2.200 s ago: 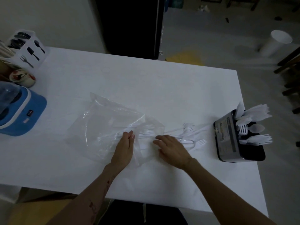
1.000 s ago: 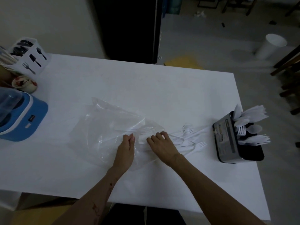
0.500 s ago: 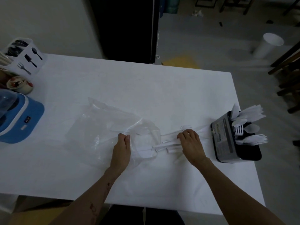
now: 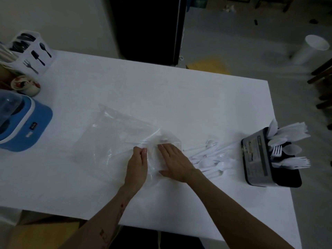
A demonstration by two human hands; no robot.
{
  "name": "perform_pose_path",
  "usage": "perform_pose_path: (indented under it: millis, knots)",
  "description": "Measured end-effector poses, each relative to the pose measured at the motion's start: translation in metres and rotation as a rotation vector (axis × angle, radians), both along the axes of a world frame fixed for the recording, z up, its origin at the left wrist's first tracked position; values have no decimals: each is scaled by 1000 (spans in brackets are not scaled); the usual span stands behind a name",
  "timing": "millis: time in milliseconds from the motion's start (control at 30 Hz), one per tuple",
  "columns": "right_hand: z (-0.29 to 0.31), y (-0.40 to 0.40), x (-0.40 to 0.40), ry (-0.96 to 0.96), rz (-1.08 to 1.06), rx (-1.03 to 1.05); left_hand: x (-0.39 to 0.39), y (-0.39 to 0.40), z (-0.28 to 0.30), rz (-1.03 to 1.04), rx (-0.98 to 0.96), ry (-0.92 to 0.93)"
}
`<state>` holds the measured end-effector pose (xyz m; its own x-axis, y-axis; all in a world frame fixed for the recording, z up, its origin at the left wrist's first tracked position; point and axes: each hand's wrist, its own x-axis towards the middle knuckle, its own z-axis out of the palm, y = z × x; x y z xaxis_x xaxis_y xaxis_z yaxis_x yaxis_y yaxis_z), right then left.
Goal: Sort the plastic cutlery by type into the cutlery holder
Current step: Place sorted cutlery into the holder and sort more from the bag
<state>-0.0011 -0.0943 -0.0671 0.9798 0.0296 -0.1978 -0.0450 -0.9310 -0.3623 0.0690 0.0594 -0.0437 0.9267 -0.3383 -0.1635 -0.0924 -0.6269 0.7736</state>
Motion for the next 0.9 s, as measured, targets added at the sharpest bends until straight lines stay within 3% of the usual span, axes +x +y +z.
perform_pose_path:
  millis: [100,267,433,900]
  knots:
    - [-1,6,13,115,-22,-89,0,1,1,3,-28,30]
    - [-2,15,11,103,24,-115,-1,1,0,24,-22,47]
    - [-11,18,5,-65,60,-226,0,2,-1,22,-12,48]
    - [0,-21,-20,-268,10,-396,-1,2,12,-29,7,7]
